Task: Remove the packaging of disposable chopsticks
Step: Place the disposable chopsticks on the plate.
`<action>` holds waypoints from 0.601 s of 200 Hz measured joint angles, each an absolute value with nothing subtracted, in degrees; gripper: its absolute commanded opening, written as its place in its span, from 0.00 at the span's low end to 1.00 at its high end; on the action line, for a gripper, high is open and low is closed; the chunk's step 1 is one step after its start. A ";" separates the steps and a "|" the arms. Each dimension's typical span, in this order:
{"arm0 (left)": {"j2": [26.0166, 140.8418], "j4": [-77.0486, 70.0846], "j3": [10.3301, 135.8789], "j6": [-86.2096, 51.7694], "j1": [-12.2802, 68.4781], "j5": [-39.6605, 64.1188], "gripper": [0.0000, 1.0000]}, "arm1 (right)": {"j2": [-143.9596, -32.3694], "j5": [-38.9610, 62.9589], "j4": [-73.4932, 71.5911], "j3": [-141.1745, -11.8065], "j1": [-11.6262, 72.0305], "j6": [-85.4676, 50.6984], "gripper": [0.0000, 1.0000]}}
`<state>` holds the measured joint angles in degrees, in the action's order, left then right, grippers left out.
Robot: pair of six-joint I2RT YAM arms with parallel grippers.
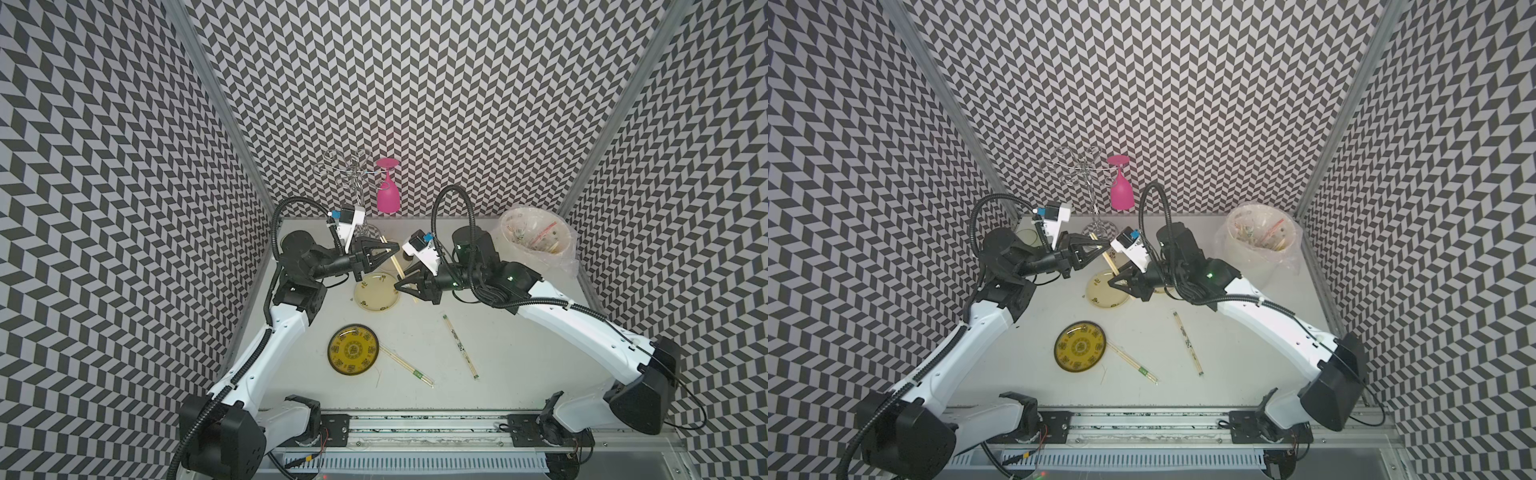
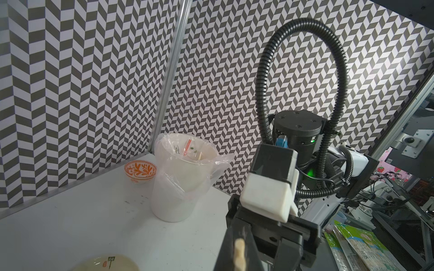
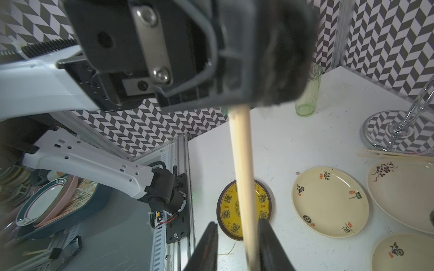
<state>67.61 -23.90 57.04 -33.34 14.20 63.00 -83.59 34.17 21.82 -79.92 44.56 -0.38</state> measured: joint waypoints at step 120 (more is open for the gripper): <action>67.59 -24.86 57.04 -35.99 12.19 63.40 0.33 | -83.64 33.91 21.15 -79.92 44.51 -1.41 0.00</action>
